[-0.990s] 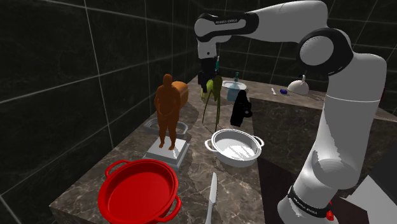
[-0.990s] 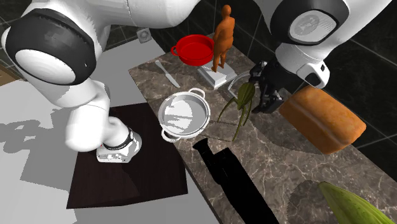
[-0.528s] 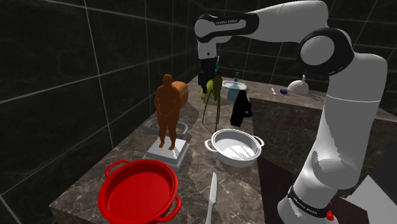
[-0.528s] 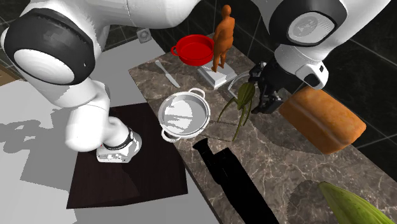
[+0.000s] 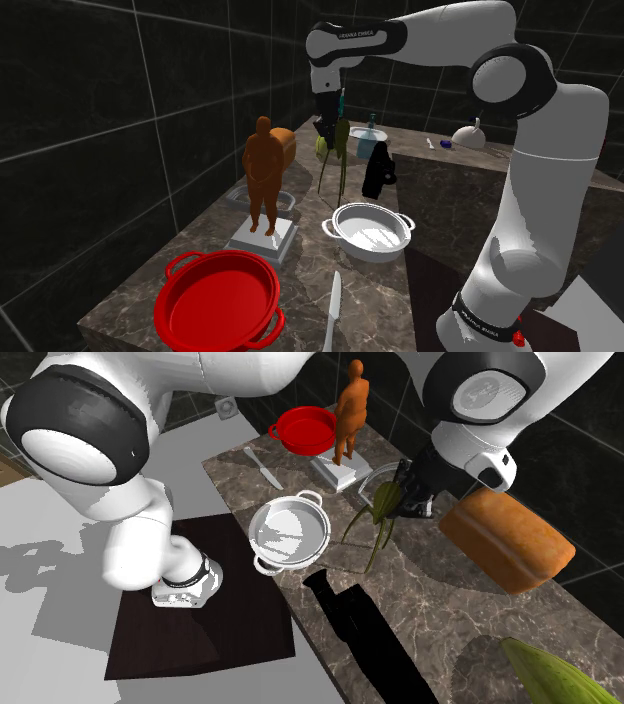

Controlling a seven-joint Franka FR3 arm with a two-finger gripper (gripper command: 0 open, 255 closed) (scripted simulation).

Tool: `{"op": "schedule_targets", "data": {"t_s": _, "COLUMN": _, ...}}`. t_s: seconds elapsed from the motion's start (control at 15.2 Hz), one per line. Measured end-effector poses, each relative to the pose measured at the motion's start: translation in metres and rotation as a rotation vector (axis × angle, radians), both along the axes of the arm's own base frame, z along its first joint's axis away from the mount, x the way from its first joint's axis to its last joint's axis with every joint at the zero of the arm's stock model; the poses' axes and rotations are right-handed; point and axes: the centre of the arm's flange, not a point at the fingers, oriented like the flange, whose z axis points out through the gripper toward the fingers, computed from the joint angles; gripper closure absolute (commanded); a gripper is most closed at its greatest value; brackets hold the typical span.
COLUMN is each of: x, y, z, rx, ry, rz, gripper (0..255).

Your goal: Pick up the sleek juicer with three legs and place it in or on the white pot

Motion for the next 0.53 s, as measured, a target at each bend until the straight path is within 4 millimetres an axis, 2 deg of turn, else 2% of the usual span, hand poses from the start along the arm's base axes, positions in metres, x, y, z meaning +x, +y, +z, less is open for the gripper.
{"op": "schedule_targets", "data": {"t_s": 0.2, "x": 0.000, "y": 0.000, "z": 0.002, "rx": 0.000, "ry": 0.000, "rz": 0.000, "gripper": 255}}
{"op": "schedule_targets", "data": {"t_s": 0.53, "x": 0.000, "y": 0.000, "z": 0.026, "rx": 0.000, "ry": 0.001, "rz": 0.000, "gripper": 255}}
